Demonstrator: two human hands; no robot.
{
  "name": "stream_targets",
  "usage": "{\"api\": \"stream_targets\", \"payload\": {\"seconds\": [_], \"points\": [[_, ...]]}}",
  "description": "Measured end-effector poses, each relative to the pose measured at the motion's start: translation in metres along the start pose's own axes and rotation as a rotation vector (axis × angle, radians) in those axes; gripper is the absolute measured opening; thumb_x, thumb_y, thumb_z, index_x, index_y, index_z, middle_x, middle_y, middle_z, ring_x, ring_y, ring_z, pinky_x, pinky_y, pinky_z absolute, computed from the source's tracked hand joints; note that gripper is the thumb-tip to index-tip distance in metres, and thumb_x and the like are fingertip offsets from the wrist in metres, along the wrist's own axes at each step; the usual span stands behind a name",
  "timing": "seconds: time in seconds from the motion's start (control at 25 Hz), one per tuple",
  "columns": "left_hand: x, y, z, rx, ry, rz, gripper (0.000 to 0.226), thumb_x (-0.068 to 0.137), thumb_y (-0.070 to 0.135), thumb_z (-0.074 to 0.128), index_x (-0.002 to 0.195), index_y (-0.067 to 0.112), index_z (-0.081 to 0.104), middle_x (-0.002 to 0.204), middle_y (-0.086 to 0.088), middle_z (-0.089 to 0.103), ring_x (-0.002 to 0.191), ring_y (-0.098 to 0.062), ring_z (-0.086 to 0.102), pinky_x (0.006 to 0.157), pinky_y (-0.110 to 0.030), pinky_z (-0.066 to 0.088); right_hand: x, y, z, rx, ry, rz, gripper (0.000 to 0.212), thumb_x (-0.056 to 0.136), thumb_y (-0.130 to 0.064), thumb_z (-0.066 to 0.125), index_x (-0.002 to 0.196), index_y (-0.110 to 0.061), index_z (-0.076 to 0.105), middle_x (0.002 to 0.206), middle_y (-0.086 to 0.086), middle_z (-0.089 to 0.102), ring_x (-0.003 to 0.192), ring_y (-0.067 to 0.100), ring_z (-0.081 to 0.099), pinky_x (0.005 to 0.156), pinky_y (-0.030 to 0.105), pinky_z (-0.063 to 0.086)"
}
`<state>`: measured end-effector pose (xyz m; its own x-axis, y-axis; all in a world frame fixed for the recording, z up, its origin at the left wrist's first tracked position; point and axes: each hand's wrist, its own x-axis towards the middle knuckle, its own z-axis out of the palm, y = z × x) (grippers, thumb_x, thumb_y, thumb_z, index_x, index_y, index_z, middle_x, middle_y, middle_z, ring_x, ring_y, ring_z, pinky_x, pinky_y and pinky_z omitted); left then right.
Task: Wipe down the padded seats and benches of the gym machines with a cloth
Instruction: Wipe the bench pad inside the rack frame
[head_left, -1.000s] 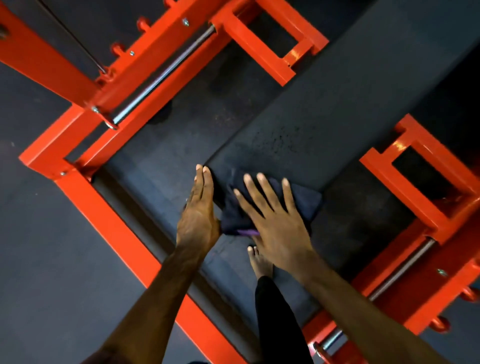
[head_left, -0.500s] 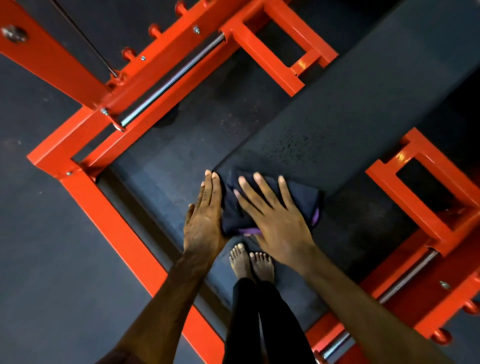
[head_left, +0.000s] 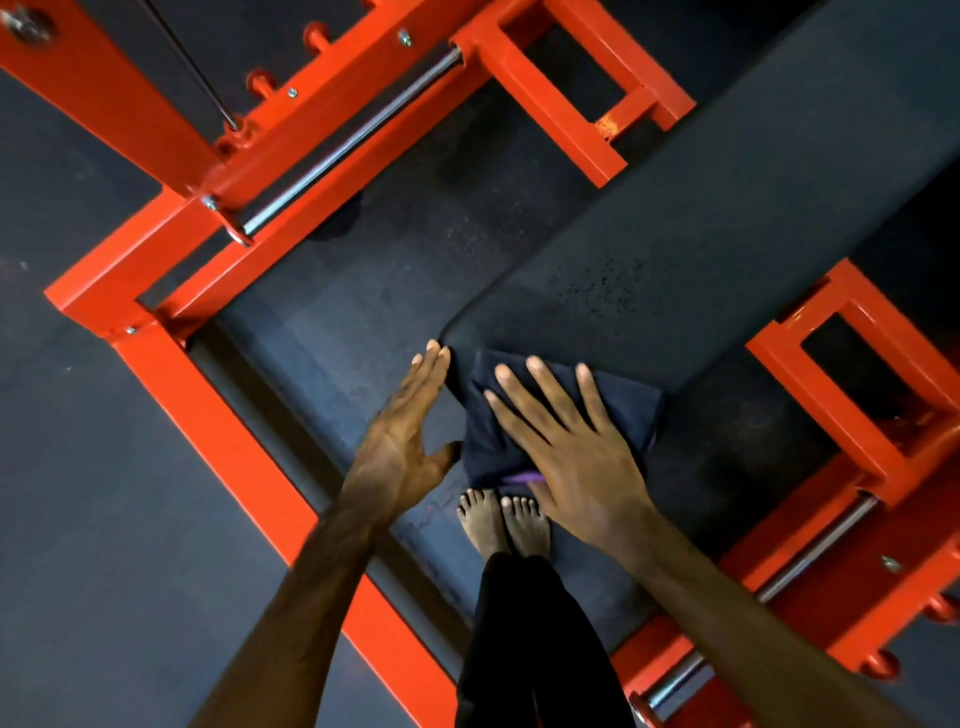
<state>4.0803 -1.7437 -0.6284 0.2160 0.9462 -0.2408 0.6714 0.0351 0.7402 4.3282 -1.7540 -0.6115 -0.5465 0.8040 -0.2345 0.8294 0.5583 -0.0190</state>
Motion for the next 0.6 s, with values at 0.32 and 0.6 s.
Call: {"api": "stream_targets", "payload": {"seconds": [0.32,0.6], "points": [[0.008,-0.002,0.001,-0.093,0.289,-0.089,0.071,0.086,0.001,0.052,0.156,0.008,0.047,0.153,-0.004,0.054,0.141,-0.026,0.053,0.121,-0.039,0.04,0.091,-0.024,-0.02,0.11,0.08,0.142,0.095,0.084,-0.035,0.061,0.168,-0.027,0.016,0.177,-0.001,0.0,0.163,0.032,-0.001,0.122,0.07,0.007],[0.034,0.038,0.033,-0.15,0.408,-0.1,0.046,0.11,0.021,0.047,0.153,0.006,0.051,0.158,-0.008,0.051,0.148,-0.021,0.044,0.124,-0.046,0.034,-0.026,-0.014,0.003,0.126,0.045,0.243,0.088,0.093,-0.051,0.053,0.168,-0.023,0.018,0.177,0.0,0.004,0.163,0.03,0.001,0.124,0.067,0.013]]}}
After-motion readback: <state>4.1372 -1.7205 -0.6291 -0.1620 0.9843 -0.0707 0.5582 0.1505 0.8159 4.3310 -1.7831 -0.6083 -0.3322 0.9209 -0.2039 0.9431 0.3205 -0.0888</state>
